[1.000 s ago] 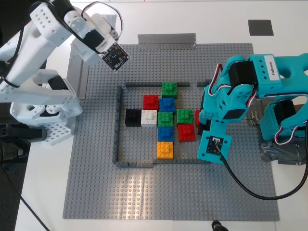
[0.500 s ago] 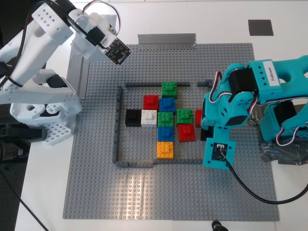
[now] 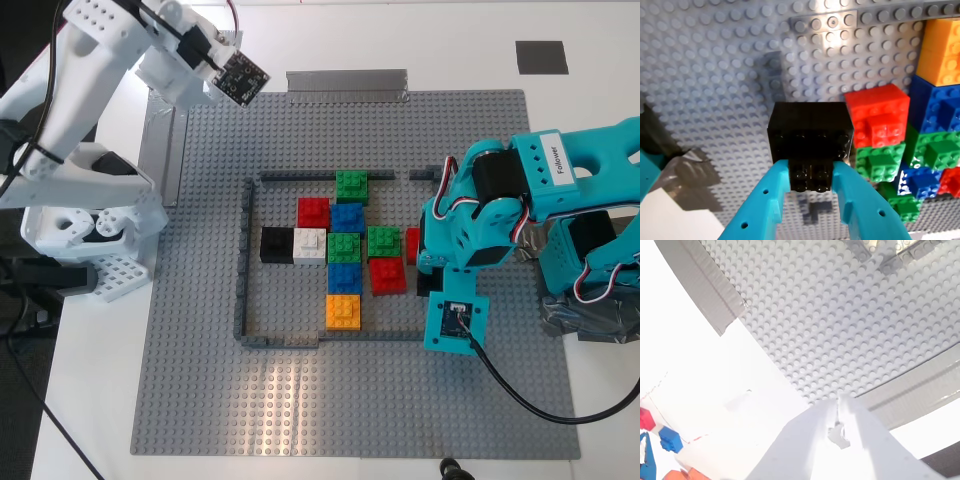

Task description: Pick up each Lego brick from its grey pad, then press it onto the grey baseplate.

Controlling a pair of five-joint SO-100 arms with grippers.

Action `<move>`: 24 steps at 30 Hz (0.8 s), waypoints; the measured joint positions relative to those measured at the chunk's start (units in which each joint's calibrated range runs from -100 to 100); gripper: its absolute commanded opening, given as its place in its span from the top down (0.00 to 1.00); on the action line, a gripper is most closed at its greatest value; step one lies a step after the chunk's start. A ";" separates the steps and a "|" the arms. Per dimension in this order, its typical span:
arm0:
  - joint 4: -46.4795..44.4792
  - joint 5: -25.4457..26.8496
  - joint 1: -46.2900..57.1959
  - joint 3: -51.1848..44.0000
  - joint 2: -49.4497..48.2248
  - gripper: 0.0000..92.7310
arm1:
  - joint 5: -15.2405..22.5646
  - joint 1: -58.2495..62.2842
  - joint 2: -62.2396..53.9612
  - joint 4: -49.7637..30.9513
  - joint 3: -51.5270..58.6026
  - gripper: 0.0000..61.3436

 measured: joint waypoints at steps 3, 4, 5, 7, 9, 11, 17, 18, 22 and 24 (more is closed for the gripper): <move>0.00 0.00 0.00 0.20 0.00 1.00 | 0.15 -2.27 0.26 0.00 -1.06 1.00; -0.26 0.00 0.00 0.20 0.00 1.00 | 0.15 -2.73 0.86 0.00 -1.64 1.00; -0.43 0.00 0.00 0.20 0.00 1.00 | 0.15 -3.09 1.81 0.08 -2.61 1.00; -0.35 0.00 0.00 0.20 0.00 1.00 | -0.34 -3.36 5.01 1.37 -5.71 1.00; -0.35 0.00 0.00 0.20 0.00 1.00 | -0.98 -3.55 9.41 3.70 -10.15 1.00; -0.35 0.00 0.00 0.20 0.00 1.00 | -1.61 -3.55 14.51 6.60 -15.86 1.00; -0.35 0.00 0.00 0.20 0.00 1.00 | -2.30 -3.55 22.54 9.41 -25.44 1.00; -0.35 0.00 0.00 0.20 0.00 1.00 | -2.44 -3.55 22.71 9.49 -26.11 1.00; -0.78 0.00 0.00 0.59 0.00 1.00 | -2.59 -3.55 22.80 9.49 -26.60 1.00; -2.43 0.00 0.00 1.76 0.00 1.00 | -2.59 -4.09 22.80 8.69 -26.60 1.00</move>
